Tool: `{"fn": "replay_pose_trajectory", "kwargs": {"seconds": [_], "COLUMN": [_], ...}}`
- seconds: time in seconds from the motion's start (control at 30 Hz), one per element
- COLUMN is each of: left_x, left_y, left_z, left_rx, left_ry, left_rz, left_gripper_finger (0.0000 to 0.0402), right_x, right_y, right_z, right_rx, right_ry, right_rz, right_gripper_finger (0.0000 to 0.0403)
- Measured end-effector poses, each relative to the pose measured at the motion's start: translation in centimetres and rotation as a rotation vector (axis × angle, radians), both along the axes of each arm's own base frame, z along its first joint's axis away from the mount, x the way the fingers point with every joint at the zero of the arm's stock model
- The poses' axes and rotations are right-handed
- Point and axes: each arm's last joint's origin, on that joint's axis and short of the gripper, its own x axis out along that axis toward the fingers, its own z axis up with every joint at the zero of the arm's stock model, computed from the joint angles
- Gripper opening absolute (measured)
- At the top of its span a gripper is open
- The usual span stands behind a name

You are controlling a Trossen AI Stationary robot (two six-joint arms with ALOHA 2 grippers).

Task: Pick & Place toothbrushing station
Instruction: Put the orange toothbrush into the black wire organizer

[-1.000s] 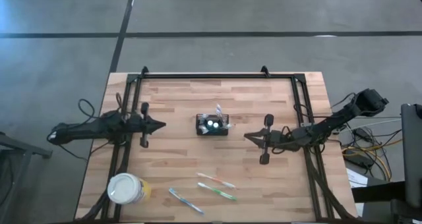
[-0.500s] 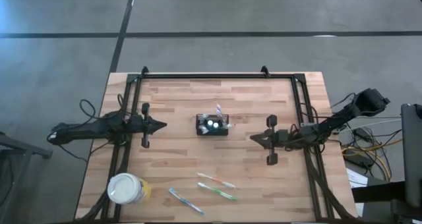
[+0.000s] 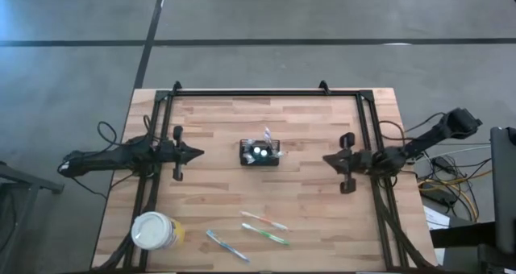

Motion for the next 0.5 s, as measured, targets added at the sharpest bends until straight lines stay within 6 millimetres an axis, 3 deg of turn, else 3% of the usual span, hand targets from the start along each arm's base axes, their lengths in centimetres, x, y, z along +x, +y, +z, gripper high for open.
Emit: {"fn": "replay_pose_trajectory", "kwargs": {"seconds": [0.3, 0.5], "left_x": [0.0, 0.0], "left_y": [0.0, 0.0], "left_z": [0.0, 0.0], "left_rx": [-0.009, 0.004], "left_ry": [-0.003, -0.002], "left_rz": [0.0, 0.0], "left_gripper_finger": [0.0003, 0.0002], "right_x": [-2.9, -4.6], "right_y": [-1.5, -2.3], "right_z": [-0.6, -0.5], "right_rx": [0.036, 0.082], "right_ry": [0.138, 0.121], "right_rz": [-0.03, -0.042], "right_gripper_finger": [0.0013, 0.0013]}}
